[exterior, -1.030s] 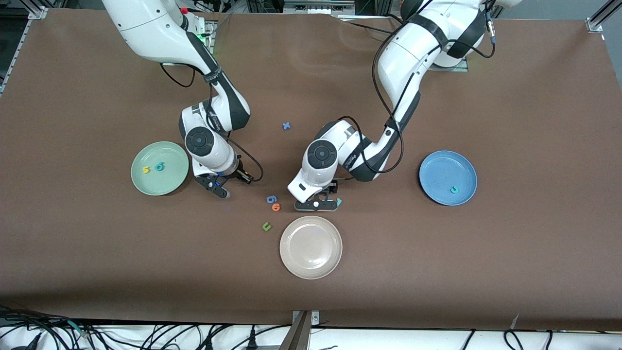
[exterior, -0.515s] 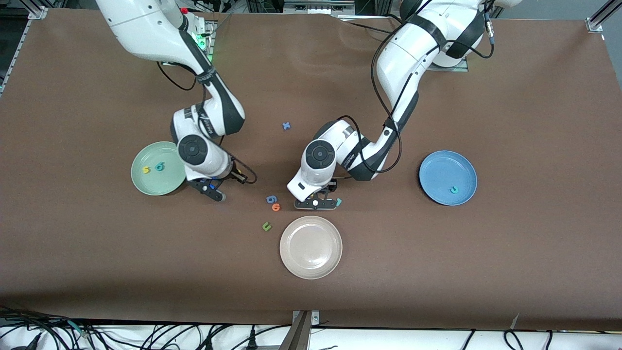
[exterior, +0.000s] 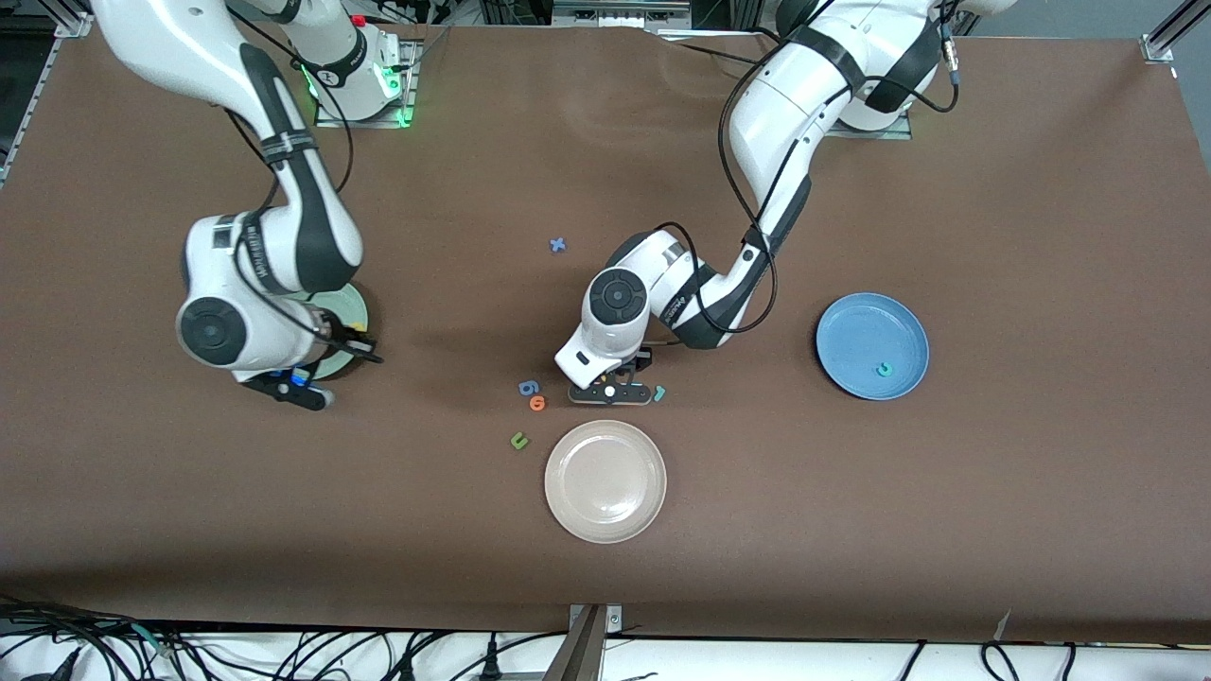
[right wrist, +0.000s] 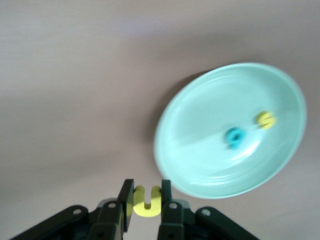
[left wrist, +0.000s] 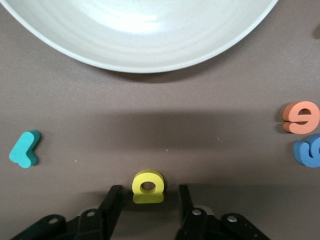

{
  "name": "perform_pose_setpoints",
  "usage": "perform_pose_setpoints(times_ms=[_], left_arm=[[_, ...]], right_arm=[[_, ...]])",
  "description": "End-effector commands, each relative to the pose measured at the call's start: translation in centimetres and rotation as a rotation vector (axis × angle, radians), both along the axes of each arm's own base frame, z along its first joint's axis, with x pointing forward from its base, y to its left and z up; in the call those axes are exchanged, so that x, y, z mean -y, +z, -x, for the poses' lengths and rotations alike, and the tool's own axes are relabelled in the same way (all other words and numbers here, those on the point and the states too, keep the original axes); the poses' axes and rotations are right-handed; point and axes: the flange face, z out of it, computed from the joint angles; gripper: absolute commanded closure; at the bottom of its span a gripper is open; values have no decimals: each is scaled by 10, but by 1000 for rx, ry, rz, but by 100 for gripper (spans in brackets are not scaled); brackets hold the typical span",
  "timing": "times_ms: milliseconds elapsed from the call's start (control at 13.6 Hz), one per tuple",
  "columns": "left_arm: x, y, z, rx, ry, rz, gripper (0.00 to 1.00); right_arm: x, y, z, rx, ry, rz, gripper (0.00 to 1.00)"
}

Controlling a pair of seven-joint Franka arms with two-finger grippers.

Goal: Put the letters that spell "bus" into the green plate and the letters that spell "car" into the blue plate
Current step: 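Place the u on the green plate while the left gripper grasps yellow a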

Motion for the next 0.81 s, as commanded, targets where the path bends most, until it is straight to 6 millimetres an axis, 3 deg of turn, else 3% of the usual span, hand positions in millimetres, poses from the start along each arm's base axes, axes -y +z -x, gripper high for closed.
perform_pose_setpoints(times_ms=[0,147,294,515,589,662,736], left_arm=[[4,0,-1,8,6,-15,54],[2,0,-2,11,9,-20,59],[2,0,-2,11,9,-20,65],[5,-1,1,11,9,-22,70],[5,-2,2,11,8,-24,73],[5,-2,2,10,10,-24,74],[6,-2,3,10,11,-24,75]], right_arm=[[25,-23,17,-47,66,-32,92],[45,-55,33,-35,82,-40,91],[48,-78,44,-7,81,-58,91],[51,-93,50,12,98,-68,87],[50,-93,51,10,99,-69,68],[51,-92,50,13,98,-69,21],[50,-92,50,13,99,-69,1]])
